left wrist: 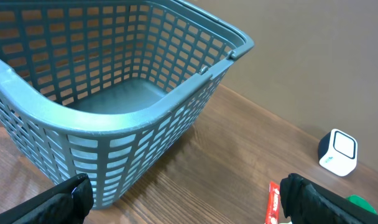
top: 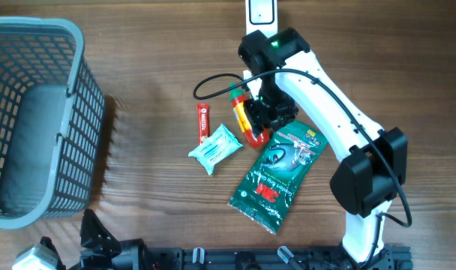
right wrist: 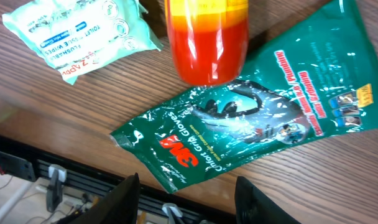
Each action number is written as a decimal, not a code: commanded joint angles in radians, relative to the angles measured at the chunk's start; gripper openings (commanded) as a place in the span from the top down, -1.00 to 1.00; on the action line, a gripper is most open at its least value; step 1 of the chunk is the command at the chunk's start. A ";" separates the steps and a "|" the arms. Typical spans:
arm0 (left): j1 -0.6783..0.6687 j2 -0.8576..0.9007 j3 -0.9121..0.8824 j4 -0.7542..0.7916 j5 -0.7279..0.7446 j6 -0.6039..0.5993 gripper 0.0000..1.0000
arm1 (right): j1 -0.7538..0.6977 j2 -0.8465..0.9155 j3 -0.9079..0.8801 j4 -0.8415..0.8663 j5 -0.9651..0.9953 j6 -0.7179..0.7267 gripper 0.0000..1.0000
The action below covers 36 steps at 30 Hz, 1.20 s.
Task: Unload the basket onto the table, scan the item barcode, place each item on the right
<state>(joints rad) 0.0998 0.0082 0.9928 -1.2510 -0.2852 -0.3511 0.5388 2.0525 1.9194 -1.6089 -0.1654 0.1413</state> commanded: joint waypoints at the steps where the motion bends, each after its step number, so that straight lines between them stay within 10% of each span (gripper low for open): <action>1: -0.003 -0.003 0.002 0.003 0.008 -0.005 -1.00 | 0.003 0.040 0.022 0.000 -0.031 0.019 -0.04; 14: -0.003 -0.003 0.002 0.003 0.008 -0.005 -1.00 | 0.008 0.040 0.023 0.155 -0.009 0.292 -0.99; 36: -0.003 -0.003 0.002 0.003 0.008 -0.005 -1.00 | 0.037 0.110 -0.082 0.539 0.105 0.201 -0.81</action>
<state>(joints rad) 0.0998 0.0082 0.9928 -1.2510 -0.2852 -0.3511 0.5755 2.1155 1.8439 -1.0927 -0.0814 0.3885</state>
